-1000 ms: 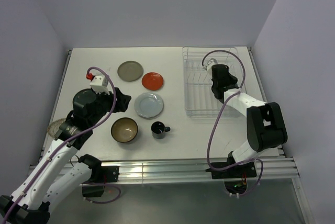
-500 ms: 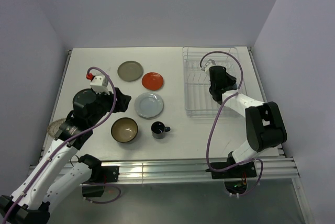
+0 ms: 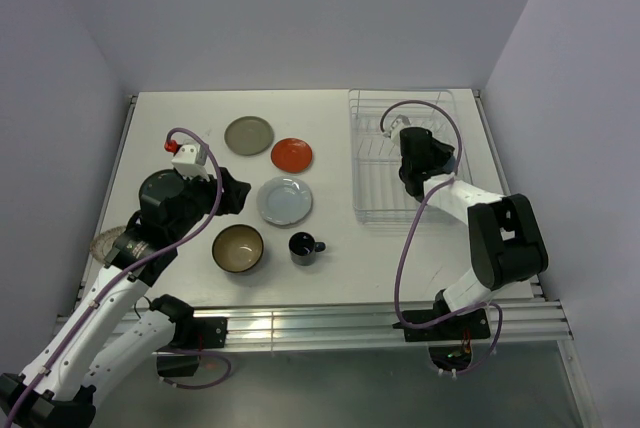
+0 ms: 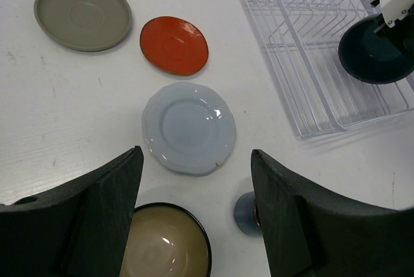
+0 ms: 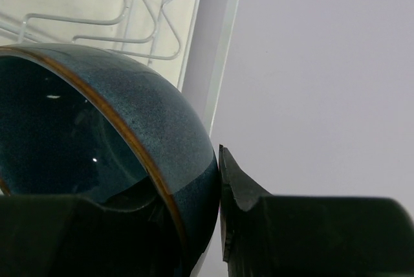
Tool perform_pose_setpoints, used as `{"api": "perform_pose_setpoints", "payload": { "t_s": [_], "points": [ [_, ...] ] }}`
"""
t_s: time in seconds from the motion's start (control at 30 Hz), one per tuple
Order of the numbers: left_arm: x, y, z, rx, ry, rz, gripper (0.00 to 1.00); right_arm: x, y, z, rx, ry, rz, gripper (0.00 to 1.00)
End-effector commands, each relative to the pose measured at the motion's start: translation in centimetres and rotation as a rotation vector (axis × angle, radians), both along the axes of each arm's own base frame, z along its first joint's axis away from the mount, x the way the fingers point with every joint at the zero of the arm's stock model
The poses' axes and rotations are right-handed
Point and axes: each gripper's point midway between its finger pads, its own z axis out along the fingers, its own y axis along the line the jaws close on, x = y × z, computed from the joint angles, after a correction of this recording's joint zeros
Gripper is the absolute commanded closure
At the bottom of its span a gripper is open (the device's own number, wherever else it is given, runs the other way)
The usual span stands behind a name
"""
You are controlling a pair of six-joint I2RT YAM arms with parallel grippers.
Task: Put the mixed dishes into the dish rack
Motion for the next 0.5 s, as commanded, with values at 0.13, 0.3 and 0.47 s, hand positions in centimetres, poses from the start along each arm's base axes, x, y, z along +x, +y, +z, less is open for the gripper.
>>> {"api": "perform_pose_setpoints", "payload": {
  "t_s": [0.13, 0.3, 0.47],
  "points": [
    [0.1, 0.2, 0.9, -0.001, -0.043, 0.002, 0.26, 0.3, -1.3, 6.9, -0.109, -0.249, -0.064, 1.0],
    [0.1, 0.2, 0.9, -0.002, -0.041, 0.001, 0.26, 0.0, -1.7, 7.0, -0.178, -0.262, -0.073, 1.0],
    [0.1, 0.2, 0.9, -0.001, -0.041, 0.0, 0.26, -0.1, -1.7, 6.8, -0.237, -0.271, -0.074, 1.0]
  ]
}}
